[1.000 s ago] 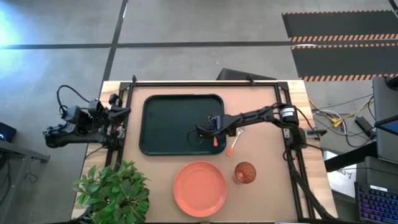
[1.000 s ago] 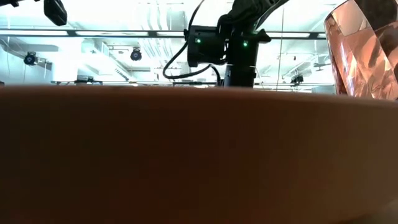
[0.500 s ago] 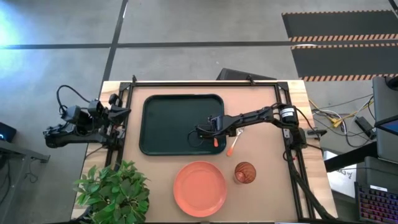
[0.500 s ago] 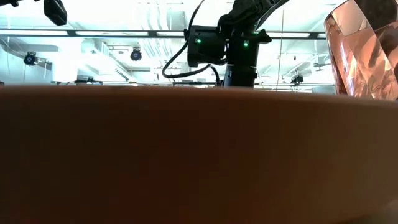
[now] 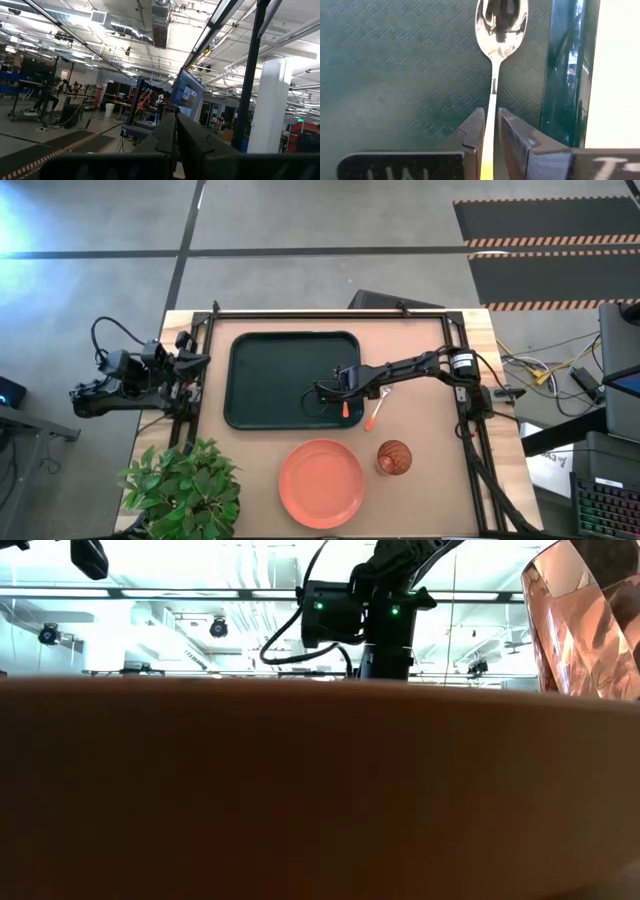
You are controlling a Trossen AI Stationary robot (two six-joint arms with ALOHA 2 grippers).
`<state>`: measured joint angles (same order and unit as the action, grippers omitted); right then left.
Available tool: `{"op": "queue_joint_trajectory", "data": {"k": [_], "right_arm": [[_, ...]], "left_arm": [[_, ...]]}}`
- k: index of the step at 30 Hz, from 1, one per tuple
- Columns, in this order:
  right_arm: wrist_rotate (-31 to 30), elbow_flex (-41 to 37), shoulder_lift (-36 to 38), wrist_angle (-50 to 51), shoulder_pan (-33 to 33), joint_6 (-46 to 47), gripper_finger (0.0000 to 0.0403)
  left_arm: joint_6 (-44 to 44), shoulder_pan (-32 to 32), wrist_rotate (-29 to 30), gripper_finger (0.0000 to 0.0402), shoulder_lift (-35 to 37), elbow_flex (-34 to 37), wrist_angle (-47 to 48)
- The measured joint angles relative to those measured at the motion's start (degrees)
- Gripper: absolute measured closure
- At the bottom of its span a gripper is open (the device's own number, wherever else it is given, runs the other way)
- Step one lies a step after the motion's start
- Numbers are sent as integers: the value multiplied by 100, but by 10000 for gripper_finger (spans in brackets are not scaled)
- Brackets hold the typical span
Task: Pick and place plate/cup/fork/spoon on tray
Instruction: Put the orange fork on the black table tray
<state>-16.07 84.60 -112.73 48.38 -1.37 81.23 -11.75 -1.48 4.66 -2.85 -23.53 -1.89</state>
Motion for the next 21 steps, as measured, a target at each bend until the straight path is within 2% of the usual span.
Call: {"op": "queue_joint_trajectory", "data": {"k": [9,16,21], "right_arm": [[-184,294,599,900,1,-465,315],[-91,295,874,2507,154,622,278],[107,274,868,2579,386,1229,266]], "left_arm": [[0,2,-4,402,0,-2,0],[5,-2,-4,402,2,-2,0],[7,-2,-2,402,2,-2,-2]]}}
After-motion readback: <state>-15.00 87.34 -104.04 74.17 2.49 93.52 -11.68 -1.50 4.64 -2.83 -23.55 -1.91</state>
